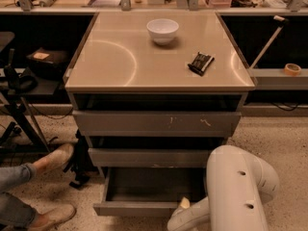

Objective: Open bottom drawer

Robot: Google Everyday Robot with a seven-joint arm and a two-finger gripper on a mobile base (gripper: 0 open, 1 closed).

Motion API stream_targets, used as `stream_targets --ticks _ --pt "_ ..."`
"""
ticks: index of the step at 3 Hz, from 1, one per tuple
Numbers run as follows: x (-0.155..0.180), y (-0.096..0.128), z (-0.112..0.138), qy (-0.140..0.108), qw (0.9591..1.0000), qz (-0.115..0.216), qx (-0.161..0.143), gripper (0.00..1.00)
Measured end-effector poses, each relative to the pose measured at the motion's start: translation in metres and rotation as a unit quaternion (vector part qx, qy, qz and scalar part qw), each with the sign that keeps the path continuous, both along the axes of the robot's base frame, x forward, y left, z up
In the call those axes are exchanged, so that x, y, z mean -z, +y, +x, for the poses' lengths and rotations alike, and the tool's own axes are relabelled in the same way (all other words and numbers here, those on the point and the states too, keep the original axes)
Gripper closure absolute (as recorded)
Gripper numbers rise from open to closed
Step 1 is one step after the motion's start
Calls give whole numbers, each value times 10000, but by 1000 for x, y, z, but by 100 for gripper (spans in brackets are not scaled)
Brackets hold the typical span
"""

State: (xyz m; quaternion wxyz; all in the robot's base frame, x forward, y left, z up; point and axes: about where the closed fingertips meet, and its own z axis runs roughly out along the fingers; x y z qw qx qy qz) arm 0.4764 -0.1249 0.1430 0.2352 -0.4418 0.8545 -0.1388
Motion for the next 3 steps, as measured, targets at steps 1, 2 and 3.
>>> stream_targets --ticks 1,2,3 --pt "-3 0 0 1 10000 1 1 100" --pt "-4 0 -6 60 9999 29 87 100" --pt "-6 0 -7 61 9999 29 87 100"
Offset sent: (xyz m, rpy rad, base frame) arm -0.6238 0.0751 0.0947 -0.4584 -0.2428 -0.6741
